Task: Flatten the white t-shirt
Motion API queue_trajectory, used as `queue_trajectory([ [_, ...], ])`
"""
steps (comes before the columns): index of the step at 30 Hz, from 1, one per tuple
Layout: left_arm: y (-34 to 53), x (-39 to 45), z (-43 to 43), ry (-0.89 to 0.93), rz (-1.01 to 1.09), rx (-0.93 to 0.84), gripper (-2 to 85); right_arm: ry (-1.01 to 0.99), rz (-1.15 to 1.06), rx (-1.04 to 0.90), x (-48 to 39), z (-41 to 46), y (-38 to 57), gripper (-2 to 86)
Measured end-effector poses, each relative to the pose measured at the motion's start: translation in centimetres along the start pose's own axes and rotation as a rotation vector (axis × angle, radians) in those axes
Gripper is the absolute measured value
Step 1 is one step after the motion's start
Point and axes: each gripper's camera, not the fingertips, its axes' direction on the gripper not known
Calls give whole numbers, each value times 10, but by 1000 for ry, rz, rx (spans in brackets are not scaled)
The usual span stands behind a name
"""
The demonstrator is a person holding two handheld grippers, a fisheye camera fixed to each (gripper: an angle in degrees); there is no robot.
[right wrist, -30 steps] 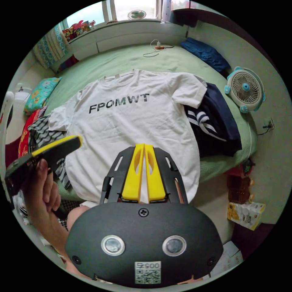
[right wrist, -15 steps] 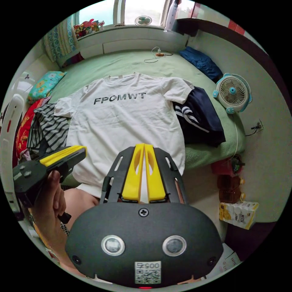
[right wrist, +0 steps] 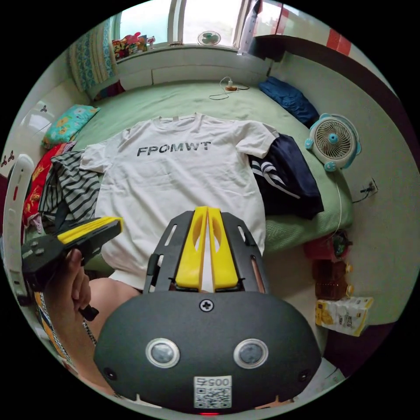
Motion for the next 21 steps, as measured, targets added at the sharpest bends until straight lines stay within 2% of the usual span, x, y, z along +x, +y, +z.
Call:
queue_trajectory([
  [3,-12,-13,-2,-17,-37,33,-1,-109,-15,40,11,8,-2,-13],
  [11,-73,-42,-20,-27,-124,112,-1,-100,52,88,11,31,-70,-14],
  [15,-87,-51,-19,-49,-157,205,-1,-178,98,148,-1,54,-116,-14],
  [21,-91,-80,-2,-13,-271,111,-1,-255,69,80,-31,117,-136,-13],
])
